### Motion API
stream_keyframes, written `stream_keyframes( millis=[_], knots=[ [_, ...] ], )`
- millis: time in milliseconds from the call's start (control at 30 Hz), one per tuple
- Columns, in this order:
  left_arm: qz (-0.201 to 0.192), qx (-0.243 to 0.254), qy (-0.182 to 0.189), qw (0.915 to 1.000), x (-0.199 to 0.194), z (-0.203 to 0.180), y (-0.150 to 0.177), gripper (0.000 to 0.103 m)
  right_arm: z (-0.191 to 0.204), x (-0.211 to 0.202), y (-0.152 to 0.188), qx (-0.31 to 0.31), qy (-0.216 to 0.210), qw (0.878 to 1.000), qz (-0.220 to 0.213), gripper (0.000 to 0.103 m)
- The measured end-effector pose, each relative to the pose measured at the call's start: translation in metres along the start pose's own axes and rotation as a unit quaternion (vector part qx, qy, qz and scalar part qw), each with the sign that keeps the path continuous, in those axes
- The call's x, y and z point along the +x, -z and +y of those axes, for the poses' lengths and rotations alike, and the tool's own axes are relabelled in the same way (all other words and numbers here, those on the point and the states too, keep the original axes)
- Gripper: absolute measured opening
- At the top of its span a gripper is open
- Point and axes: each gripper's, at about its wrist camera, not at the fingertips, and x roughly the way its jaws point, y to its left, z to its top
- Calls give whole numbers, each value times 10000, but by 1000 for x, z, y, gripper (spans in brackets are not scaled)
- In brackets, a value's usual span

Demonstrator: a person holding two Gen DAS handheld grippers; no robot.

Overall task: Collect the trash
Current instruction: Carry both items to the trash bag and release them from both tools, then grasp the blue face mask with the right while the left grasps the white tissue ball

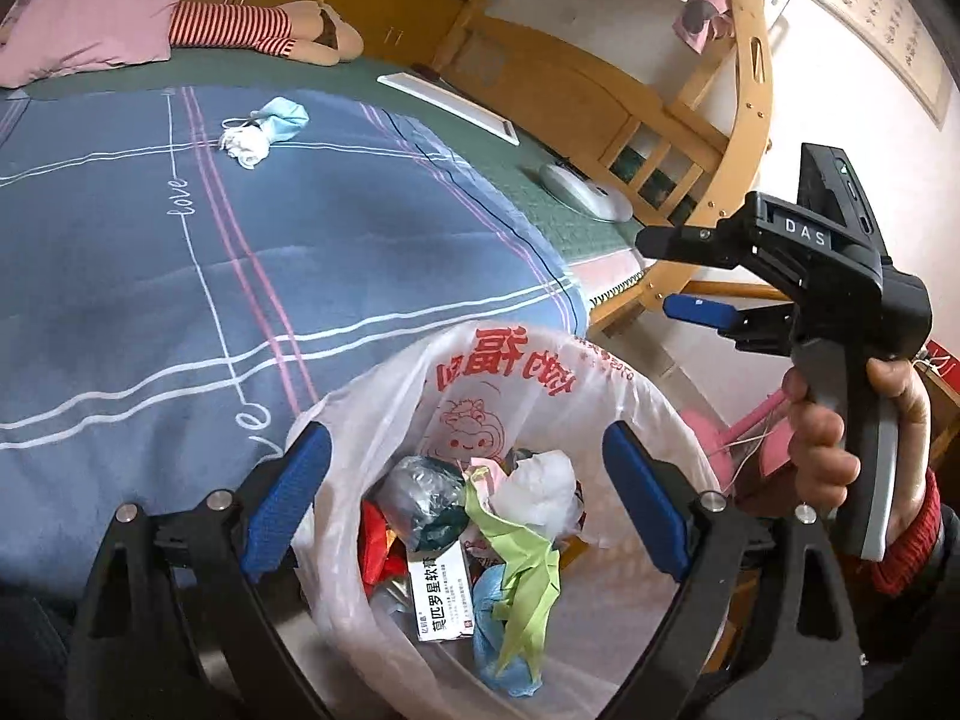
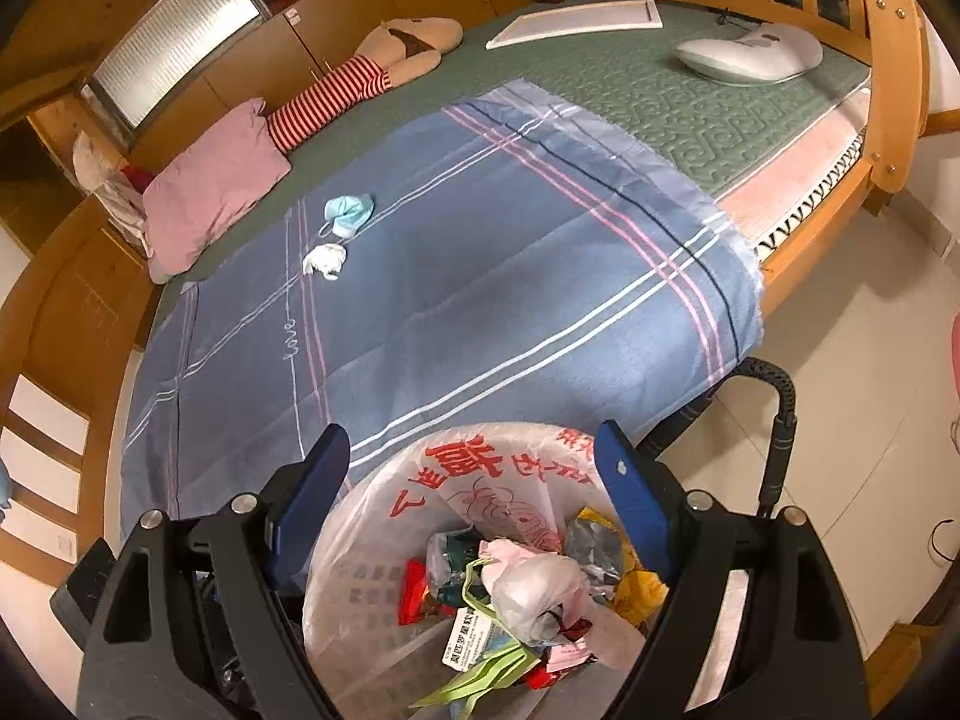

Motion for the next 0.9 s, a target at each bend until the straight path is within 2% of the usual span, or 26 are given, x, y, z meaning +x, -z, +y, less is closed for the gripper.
stream_keyframes(
  millis=[267, 600, 667, 767, 833, 900],
  knots=[
    [-14, -77, -105, 9999, -1, 1, 0, 91, 16, 5, 4, -230, -28, 9997, -9, 82],
    [-39, -152, -190, 9997, -2, 3, 0, 93, 12, 14, 7, -182, -115, 9997, 74, 82],
    [-278, -122, -302, 9991, -10, 1, 0, 93, 12, 19, 6, -167, -135, 9997, 95, 82],
    [-998, -281, -373, 9939, -37, 6, -4, 93, 22, 27, -6, -187, -334, 9992, 131, 82],
    [-1314, -379, -937, 9862, -50, 17, -18, 93, 33, 31, -14, -327, -332, 9989, 90, 82],
    [-1387, -391, -1340, 9805, -54, 29, -35, 91, 42, 34, -23, -389, -443, 9982, 46, 82]
  ],
)
